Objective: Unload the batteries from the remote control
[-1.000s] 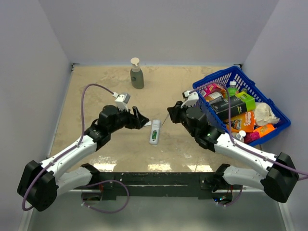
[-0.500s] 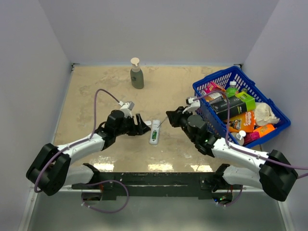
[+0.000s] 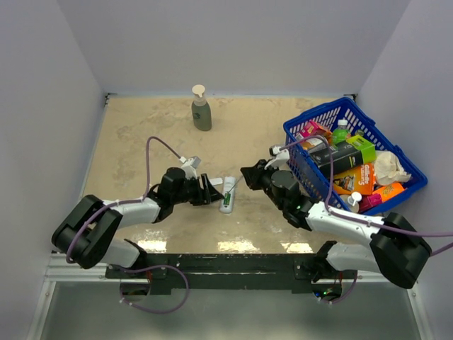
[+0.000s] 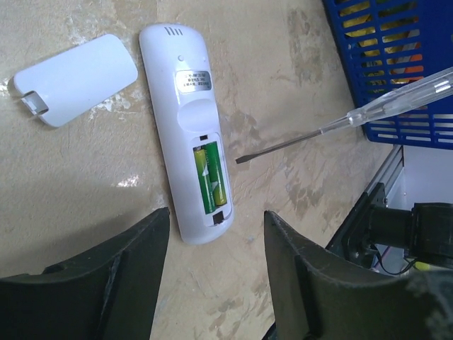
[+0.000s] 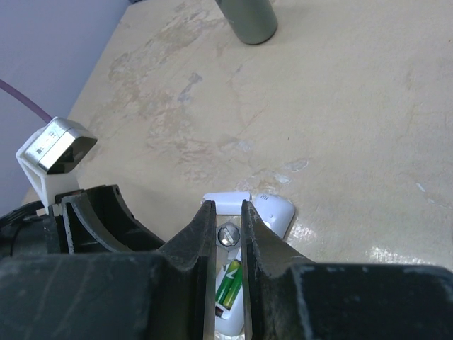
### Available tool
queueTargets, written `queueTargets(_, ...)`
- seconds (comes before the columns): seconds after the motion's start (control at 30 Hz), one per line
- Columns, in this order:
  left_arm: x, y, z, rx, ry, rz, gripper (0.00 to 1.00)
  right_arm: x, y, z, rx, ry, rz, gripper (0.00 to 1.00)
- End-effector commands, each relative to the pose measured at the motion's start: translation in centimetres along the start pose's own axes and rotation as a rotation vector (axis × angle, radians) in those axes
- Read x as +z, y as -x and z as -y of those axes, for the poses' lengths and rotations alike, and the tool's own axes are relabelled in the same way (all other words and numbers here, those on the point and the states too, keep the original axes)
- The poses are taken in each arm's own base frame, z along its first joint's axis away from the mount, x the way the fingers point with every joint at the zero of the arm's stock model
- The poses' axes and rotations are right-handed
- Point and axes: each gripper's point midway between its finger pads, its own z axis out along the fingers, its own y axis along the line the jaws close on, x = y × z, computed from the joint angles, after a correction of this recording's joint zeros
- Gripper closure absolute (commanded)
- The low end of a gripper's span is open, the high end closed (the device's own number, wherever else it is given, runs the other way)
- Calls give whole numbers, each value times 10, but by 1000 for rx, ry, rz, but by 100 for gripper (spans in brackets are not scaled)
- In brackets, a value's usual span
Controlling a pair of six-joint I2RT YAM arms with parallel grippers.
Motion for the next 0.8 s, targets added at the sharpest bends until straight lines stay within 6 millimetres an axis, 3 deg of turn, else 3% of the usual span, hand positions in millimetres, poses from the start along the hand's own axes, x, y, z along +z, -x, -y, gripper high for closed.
queueTargets(0.0,1,11,14,12,-69,53,40,2,6,-14,33,48,26,100)
queueTargets(0.53,-3,12,5,5,-12,71,47,2,-21,-8,-67,8,-22,100)
queueTargets(0.77,-3,13,0,-5,22,64,51,0,-20,-7,-113,-7,-17,100)
